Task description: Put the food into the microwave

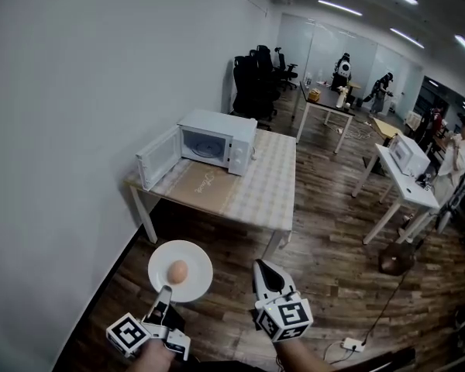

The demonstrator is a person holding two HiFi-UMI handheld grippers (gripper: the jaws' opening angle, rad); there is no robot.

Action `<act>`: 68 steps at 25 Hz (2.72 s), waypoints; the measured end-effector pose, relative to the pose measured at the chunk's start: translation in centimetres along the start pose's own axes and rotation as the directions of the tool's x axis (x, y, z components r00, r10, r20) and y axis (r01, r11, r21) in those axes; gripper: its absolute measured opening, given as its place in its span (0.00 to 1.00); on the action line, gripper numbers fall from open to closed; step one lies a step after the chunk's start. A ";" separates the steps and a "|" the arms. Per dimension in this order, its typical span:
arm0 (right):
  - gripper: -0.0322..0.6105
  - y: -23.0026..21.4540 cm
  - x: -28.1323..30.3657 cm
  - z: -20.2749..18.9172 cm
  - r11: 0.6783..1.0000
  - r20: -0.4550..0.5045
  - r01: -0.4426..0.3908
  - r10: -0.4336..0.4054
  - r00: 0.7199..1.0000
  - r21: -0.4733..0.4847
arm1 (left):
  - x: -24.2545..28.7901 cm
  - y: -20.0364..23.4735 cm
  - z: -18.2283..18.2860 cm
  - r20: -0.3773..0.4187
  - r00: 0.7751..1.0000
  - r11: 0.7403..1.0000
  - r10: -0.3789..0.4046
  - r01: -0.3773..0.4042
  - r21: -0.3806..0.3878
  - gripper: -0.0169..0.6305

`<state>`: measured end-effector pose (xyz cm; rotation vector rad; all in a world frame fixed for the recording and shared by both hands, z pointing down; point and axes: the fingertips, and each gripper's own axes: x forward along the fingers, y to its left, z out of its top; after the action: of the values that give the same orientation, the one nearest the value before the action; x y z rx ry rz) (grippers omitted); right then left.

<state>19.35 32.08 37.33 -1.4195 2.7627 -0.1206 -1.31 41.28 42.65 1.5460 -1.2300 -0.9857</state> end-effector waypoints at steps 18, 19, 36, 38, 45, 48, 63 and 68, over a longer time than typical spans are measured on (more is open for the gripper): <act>0.06 3.2 3.0 -0.4 0.999 -0.003 0.039 -0.039 0.999 -0.023 | 1.5 0.6 3.9 -0.071 0.995 0.997 -0.067 0.069 0.029 0.05; 0.06 3.4 3.2 -0.5 0.999 -0.003 0.042 -0.042 0.999 -0.024 | 1.3 1.1 4.4 -0.080 0.996 0.997 -0.041 0.046 0.065 0.05; 0.06 2.1 10.4 -1.0 0.999 0.015 -0.016 0.016 1.000 -0.028 | 6.1 2.7 7.1 -0.050 0.997 0.998 -0.053 0.052 -0.020 0.05; 0.06 1.3 12.0 -0.5 0.999 0.026 -0.020 0.021 0.999 -0.031 | 7.5 2.5 7.5 -0.053 0.997 0.999 -0.049 0.049 -0.001 0.05; 0.06 -2.1 16.5 0.2 0.999 0.041 -0.044 0.045 0.998 -0.020 | 12.5 3.2 8.0 -0.035 0.999 1.000 -0.025 0.026 0.018 0.05; 0.06 -3.7 17.9 0.3 0.999 0.030 -0.041 0.042 0.999 -0.012 | 14.5 2.8 7.9 -0.030 0.999 1.000 -0.025 0.025 0.013 0.05; 0.06 -11.7 23.1 0.5 0.997 0.024 -0.077 0.076 0.997 0.021 | 23.3 2.2 6.5 0.008 0.999 0.998 0.039 -0.039 0.041 0.05; 0.06 -14.0 24.5 0.6 0.995 0.033 -0.100 0.099 0.995 0.010 | 25.7 1.9 6.1 0.027 0.998 0.998 0.048 -0.050 0.046 0.05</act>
<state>16.49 3.98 38.04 -1.2667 2.7955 -0.1093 -2.80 14.82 41.43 1.5360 -1.3112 -0.9542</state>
